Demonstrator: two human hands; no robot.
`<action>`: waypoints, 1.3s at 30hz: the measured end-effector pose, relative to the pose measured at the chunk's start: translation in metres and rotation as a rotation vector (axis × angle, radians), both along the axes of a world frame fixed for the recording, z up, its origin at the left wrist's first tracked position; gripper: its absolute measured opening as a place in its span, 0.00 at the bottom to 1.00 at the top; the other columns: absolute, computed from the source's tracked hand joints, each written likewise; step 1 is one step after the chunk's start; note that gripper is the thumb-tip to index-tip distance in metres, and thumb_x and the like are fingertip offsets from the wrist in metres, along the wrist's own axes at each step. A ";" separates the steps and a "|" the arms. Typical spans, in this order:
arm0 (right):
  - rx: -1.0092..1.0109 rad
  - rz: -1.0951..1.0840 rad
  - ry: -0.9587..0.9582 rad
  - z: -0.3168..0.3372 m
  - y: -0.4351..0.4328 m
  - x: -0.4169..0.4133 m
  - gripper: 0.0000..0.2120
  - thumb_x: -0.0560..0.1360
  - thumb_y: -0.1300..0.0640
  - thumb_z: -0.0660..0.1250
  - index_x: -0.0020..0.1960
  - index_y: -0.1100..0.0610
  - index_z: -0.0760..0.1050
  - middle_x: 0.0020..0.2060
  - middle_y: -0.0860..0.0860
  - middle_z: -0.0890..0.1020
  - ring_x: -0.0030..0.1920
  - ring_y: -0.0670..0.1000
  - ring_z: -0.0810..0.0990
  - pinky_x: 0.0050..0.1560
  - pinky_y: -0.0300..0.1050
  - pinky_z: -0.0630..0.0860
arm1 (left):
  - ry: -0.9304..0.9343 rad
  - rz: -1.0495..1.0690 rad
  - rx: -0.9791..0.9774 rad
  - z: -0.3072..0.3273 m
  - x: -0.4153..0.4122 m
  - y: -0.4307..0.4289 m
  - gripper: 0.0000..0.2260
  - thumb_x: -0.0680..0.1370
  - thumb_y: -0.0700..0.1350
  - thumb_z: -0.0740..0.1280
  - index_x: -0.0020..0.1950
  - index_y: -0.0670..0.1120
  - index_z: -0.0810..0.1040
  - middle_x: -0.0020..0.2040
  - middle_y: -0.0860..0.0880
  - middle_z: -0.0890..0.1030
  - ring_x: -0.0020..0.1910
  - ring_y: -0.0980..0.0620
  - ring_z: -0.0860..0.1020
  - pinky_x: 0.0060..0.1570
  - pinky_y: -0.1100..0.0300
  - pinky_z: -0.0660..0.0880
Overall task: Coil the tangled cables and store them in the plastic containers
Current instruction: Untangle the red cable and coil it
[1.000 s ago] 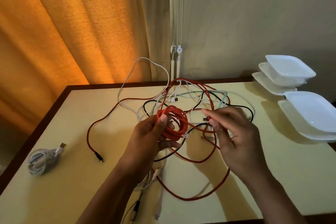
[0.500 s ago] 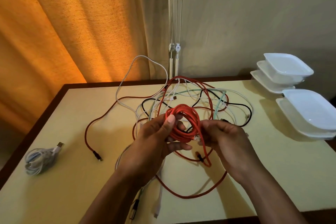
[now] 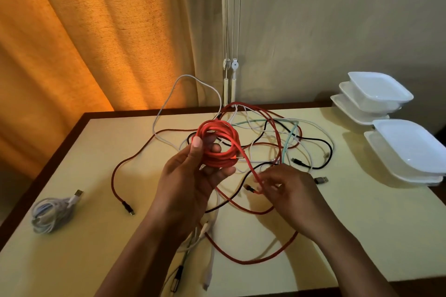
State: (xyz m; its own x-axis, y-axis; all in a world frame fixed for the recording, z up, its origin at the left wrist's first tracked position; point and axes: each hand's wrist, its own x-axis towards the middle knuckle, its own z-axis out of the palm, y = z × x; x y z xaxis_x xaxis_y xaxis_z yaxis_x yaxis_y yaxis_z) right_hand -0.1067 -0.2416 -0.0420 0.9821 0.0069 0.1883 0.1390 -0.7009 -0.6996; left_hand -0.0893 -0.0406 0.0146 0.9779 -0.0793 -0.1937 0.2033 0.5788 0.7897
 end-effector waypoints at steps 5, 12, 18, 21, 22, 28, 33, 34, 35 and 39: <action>0.158 0.179 0.252 0.009 0.005 -0.013 0.19 0.75 0.66 0.70 0.55 0.41 0.81 0.51 0.41 0.85 0.49 0.40 0.85 0.51 0.39 0.82 | -0.020 0.032 0.026 -0.003 0.000 -0.001 0.16 0.84 0.47 0.60 0.60 0.38 0.80 0.47 0.42 0.82 0.44 0.46 0.86 0.40 0.58 0.83; 0.207 0.059 0.200 0.004 0.013 -0.013 0.06 0.77 0.55 0.73 0.47 0.43 0.84 0.44 0.39 0.86 0.47 0.41 0.85 0.55 0.49 0.82 | -0.009 0.049 0.014 -0.003 0.001 0.000 0.16 0.83 0.48 0.60 0.61 0.39 0.80 0.50 0.39 0.82 0.48 0.43 0.85 0.42 0.57 0.83; 0.947 -0.270 0.125 0.015 0.012 0.001 0.07 0.82 0.64 0.63 0.54 0.61 0.80 0.43 0.57 0.88 0.47 0.56 0.88 0.50 0.49 0.84 | -0.023 -0.127 0.073 -0.007 -0.006 -0.010 0.15 0.83 0.47 0.60 0.62 0.39 0.79 0.47 0.40 0.82 0.47 0.44 0.86 0.41 0.56 0.83; 1.403 -0.276 0.275 0.022 0.011 0.002 0.08 0.82 0.66 0.60 0.55 0.64 0.77 0.45 0.62 0.86 0.44 0.57 0.88 0.44 0.47 0.84 | -0.010 -0.169 0.102 -0.010 -0.009 -0.016 0.16 0.83 0.47 0.60 0.64 0.40 0.80 0.52 0.36 0.81 0.49 0.43 0.85 0.42 0.56 0.83; 1.489 -0.278 0.307 0.021 0.010 0.002 0.07 0.81 0.66 0.61 0.56 0.63 0.77 0.45 0.62 0.86 0.44 0.56 0.87 0.46 0.50 0.84 | -0.010 -0.175 0.100 -0.011 -0.009 -0.017 0.16 0.83 0.47 0.60 0.63 0.40 0.80 0.52 0.37 0.81 0.48 0.43 0.85 0.42 0.56 0.82; 1.579 -0.171 0.518 0.017 0.025 0.001 0.12 0.73 0.70 0.65 0.53 0.66 0.84 0.50 0.63 0.85 0.51 0.59 0.84 0.43 0.48 0.82 | -0.009 -0.211 0.083 -0.013 -0.009 -0.020 0.18 0.82 0.48 0.61 0.64 0.38 0.79 0.52 0.37 0.81 0.46 0.43 0.84 0.42 0.54 0.83; 1.718 -0.158 0.563 0.018 0.034 -0.003 0.19 0.77 0.66 0.65 0.67 0.69 0.75 0.55 0.64 0.84 0.55 0.61 0.85 0.69 0.57 0.74 | -0.048 -0.196 0.121 -0.016 -0.008 -0.020 0.17 0.84 0.47 0.59 0.63 0.37 0.78 0.52 0.37 0.84 0.43 0.45 0.85 0.39 0.57 0.83; 1.706 -0.154 0.547 0.019 0.034 -0.005 0.20 0.77 0.63 0.66 0.68 0.68 0.75 0.58 0.64 0.83 0.61 0.62 0.82 0.72 0.59 0.69 | -0.067 -0.180 0.144 -0.016 -0.008 -0.020 0.16 0.84 0.47 0.59 0.63 0.37 0.78 0.54 0.37 0.85 0.44 0.45 0.85 0.40 0.57 0.83; 1.686 -0.150 0.524 0.020 0.034 -0.007 0.22 0.76 0.62 0.67 0.68 0.66 0.75 0.60 0.64 0.83 0.64 0.62 0.81 0.73 0.60 0.68 | -0.083 -0.162 0.168 -0.016 -0.007 -0.020 0.16 0.84 0.47 0.59 0.63 0.38 0.78 0.54 0.38 0.85 0.46 0.45 0.86 0.41 0.56 0.84; 1.584 -0.149 0.439 0.024 0.036 -0.012 0.23 0.73 0.57 0.70 0.67 0.63 0.77 0.61 0.60 0.83 0.64 0.57 0.81 0.68 0.57 0.72 | -0.128 -0.139 0.221 -0.016 -0.008 -0.019 0.16 0.82 0.48 0.61 0.64 0.43 0.79 0.54 0.42 0.86 0.50 0.45 0.86 0.47 0.55 0.84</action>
